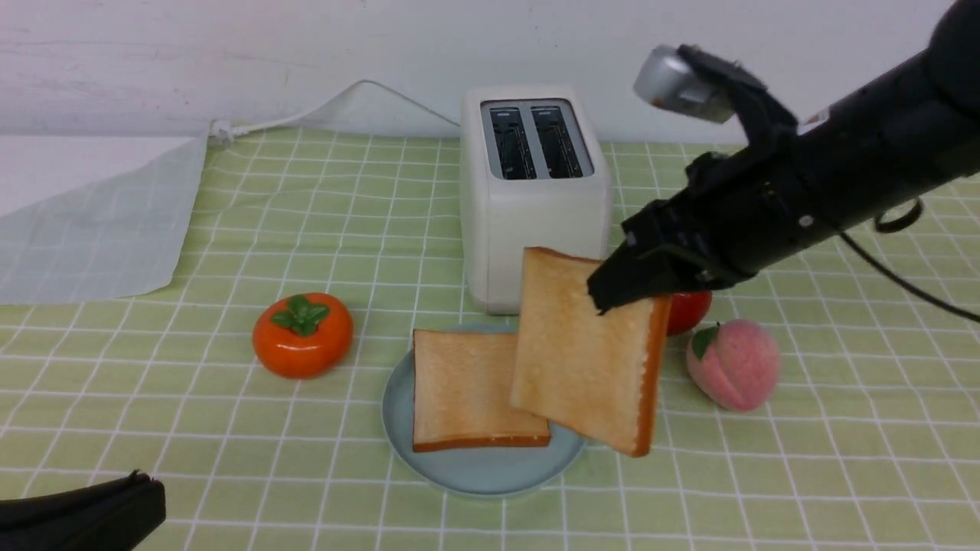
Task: Take toasted bread from bread machine on green coffee tablecloth place on plate.
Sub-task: 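Place the held slice of bread on top of the slice on the plate with the right gripper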
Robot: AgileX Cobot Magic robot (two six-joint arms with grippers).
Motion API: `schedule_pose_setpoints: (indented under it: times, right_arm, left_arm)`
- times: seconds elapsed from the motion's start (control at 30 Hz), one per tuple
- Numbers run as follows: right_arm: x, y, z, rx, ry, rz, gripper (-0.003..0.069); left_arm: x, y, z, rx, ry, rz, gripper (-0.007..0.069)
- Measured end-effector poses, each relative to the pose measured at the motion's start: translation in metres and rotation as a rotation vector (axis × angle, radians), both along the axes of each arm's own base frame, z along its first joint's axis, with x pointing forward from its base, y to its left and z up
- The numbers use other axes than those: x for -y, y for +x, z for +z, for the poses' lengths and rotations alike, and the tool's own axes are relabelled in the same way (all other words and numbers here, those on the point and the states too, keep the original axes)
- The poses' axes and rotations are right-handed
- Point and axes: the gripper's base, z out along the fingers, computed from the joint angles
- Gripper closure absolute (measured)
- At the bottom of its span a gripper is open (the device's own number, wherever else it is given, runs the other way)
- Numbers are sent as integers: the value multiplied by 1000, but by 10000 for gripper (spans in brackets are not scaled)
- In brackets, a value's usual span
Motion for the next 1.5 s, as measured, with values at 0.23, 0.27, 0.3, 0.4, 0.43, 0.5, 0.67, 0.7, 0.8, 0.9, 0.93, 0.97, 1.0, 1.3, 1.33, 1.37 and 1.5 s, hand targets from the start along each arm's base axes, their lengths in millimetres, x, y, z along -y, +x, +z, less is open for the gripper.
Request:
schedule_pose_setpoints:
  times: [0.23,0.27,0.3,0.4,0.43,0.5,0.67,0.7,0.8,0.9,0.93,0.97,1.0,1.3,1.33,1.37,1.5]
  right_arm:
    - [-24,31,-43,-72,184,38,537]
    - [-26,35,-48,-72,201,36,537]
    - [-28,39,-54,-75,211,34,537]
    - [-31,49,-68,-69,234,-1,537]
    - [-32,53,-73,-70,240,-19,537]
    - [-32,60,-82,-77,243,-60,537]
    - [-34,67,-102,-124,237,-102,536]
    - [-34,68,-104,-134,237,-107,529]
    - [-34,68,-107,-141,227,-112,456]
    - [-33,67,-108,-145,206,-106,344]
    - [-32,67,-109,-150,195,-104,297]
    - [-32,66,-110,-154,181,-102,252]
    - [-31,66,-110,-157,174,-102,235]
    - [3,45,-56,-22,-68,-134,177]
    - [8,42,-50,-8,-96,-135,199]
    - [15,36,-37,15,-115,-145,219]
    - [41,-4,12,84,-251,-139,366]
  left_arm:
    - [0,0,0,-2,1,0,637]
    - [0,0,0,-2,2,0,636]
    - [0,0,0,-2,2,0,636]
    - [0,0,0,-2,2,0,634]
    - [0,0,0,-3,2,0,634]
    - [0,0,-1,-5,3,-1,634]
    - [0,0,-1,-6,4,-1,634]
    - [0,0,-1,-6,4,-1,634]
    - [0,0,-1,-6,4,-1,633]
    - [0,0,-1,-6,4,-1,632]
    - [0,0,-1,-6,4,-1,631]
    - [0,0,-1,-6,4,-1,631]
    - [0,0,-1,-6,4,-1,631]
    - [0,0,-1,-2,10,-3,631]
    - [0,0,-1,-1,12,-3,631]
    - [0,0,-1,2,16,-5,631]
    - [0,0,-1,4,18,-8,631]
